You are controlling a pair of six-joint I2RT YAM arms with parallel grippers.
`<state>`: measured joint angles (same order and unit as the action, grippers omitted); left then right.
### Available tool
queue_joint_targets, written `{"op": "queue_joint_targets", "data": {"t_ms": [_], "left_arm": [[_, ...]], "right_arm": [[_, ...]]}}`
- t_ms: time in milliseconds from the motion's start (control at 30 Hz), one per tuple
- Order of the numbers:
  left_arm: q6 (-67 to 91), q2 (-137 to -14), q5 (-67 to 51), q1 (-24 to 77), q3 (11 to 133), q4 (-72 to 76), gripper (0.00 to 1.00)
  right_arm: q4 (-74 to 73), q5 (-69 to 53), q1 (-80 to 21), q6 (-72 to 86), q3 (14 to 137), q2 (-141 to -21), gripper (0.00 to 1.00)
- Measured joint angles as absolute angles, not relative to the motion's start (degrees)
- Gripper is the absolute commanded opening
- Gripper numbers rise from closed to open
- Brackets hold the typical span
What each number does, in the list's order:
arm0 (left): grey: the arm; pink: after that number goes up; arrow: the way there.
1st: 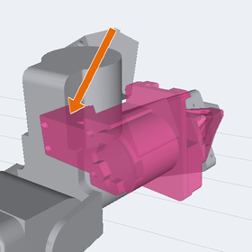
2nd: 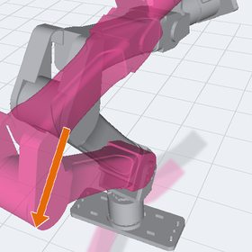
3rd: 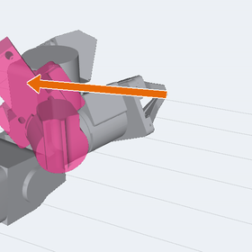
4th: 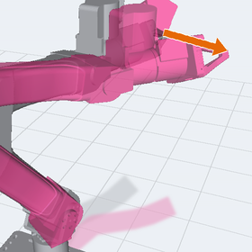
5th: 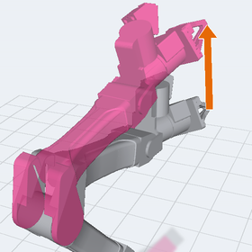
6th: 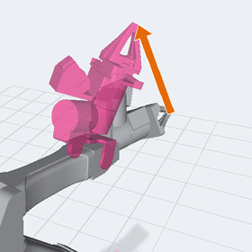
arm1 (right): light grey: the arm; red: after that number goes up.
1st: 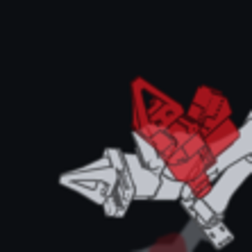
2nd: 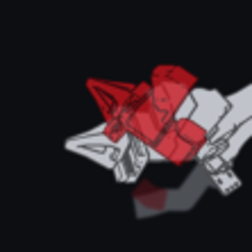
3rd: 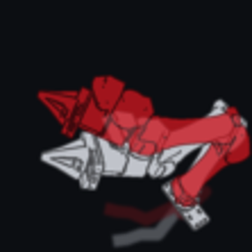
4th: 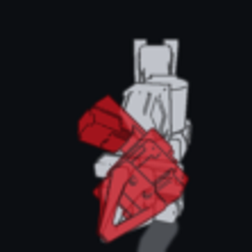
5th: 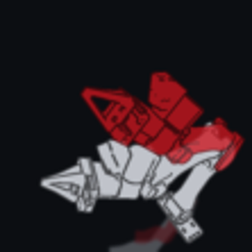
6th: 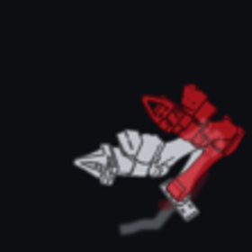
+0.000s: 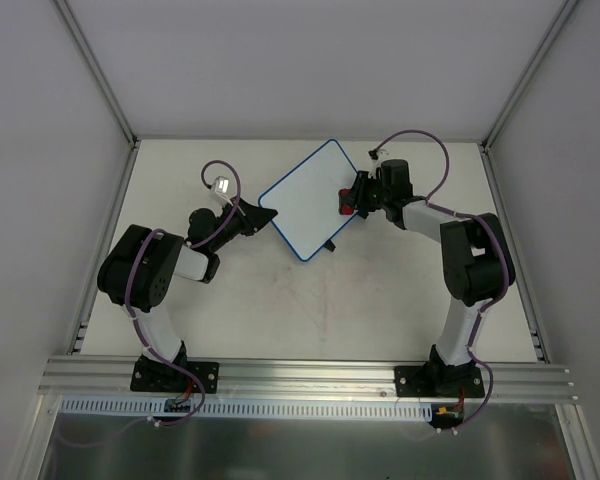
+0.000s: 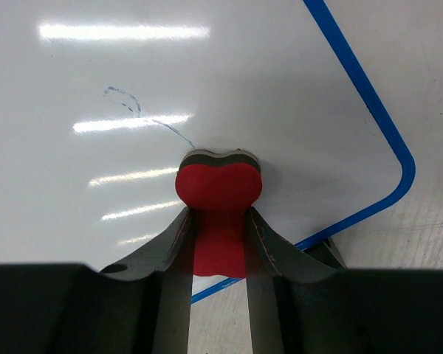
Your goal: Erase the whiteboard
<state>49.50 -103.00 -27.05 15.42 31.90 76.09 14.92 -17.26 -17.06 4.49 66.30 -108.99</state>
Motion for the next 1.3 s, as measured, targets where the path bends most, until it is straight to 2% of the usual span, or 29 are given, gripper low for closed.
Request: {"op": "queue_joint_targets", "data": {"t_ms": [133,433,967,1300], "left_arm": [[49.5,-103.0,-27.05,15.42,31.9,76.12,0.0],[49.15,-102.85,-27.22,15.81,31.9,76.09,0.0],[49.06,-102.85,-27.53,15.81,32.01,76.03,0.0],[49.06,-102.85,-27.51,15.81,32.01,75.96,0.0]], "right_arm": [[13.72,-17.63,-16.97,4.84,67.35,-109.34,0.0],[4.56,-18.28,-17.04,5.32,78.76,-113.65,0.0],[-3.99,-14.98,-24.67,4.01,96.44,-118.63,0.0],[-3.84,-13.45,-24.88,4.05,96.33,-118.56,0.0]]}}
